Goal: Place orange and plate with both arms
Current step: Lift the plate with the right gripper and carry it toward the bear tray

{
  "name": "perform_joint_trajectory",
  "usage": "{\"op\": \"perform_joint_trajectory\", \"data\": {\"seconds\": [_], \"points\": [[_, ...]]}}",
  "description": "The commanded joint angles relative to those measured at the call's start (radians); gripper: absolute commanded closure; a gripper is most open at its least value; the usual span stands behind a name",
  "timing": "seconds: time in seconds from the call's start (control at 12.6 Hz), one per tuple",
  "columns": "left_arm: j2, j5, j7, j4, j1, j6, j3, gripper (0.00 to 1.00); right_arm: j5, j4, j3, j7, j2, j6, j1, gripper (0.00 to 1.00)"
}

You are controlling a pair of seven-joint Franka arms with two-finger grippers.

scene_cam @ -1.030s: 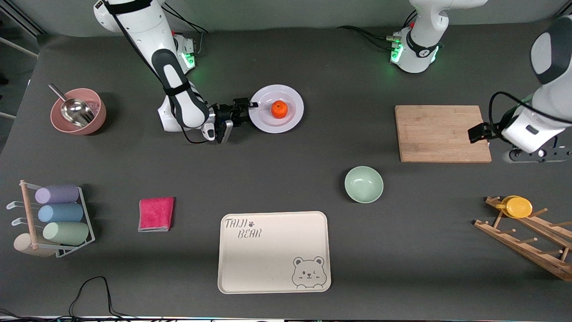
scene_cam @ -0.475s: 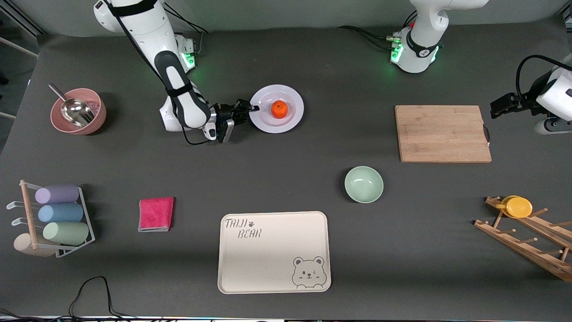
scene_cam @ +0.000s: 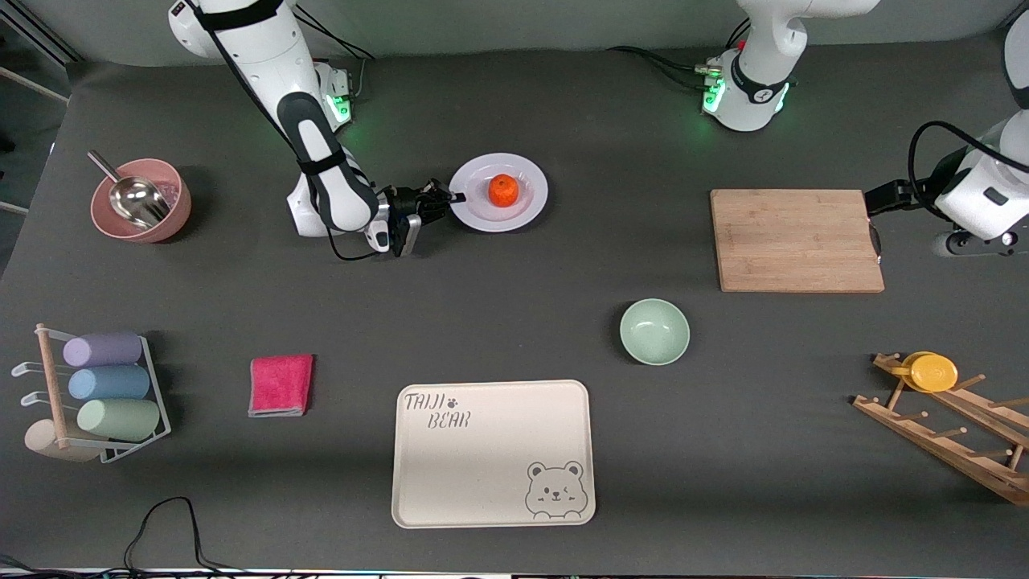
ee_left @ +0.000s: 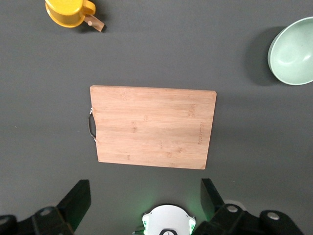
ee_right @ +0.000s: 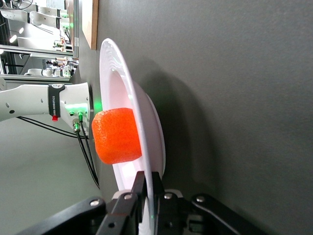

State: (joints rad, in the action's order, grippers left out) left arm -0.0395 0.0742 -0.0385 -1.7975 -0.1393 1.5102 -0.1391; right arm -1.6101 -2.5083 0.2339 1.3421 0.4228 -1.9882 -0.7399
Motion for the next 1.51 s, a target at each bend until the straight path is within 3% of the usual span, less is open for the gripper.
{"op": "perform_joint_trajectory", "data": {"seconds": [0.0, 0.48, 0.87, 1.43], "points": [[0.007, 0.016, -0.015, 0.01, -0.02, -0.03, -0.01, 0.0, -0.019, 0.013, 0.015, 0.014, 0.019, -0.001, 0.043, 1.0], [0.055, 0.022, -0.015, 0.046, -0.016, -0.013, -0.013, 0.0, -0.017, 0.049, 0.018, -0.107, -0.001, -0.001, 0.14, 1.0], [0.076, 0.022, -0.012, 0.044, -0.008, -0.007, -0.013, 0.0, -0.017, 0.134, 0.033, -0.352, -0.059, -0.003, 0.149, 1.0], [0.078, 0.024, -0.011, 0.043, -0.009, -0.008, -0.013, 0.0, -0.02, 0.405, 0.039, -0.803, -0.072, -0.13, 0.146, 1.0]]}}
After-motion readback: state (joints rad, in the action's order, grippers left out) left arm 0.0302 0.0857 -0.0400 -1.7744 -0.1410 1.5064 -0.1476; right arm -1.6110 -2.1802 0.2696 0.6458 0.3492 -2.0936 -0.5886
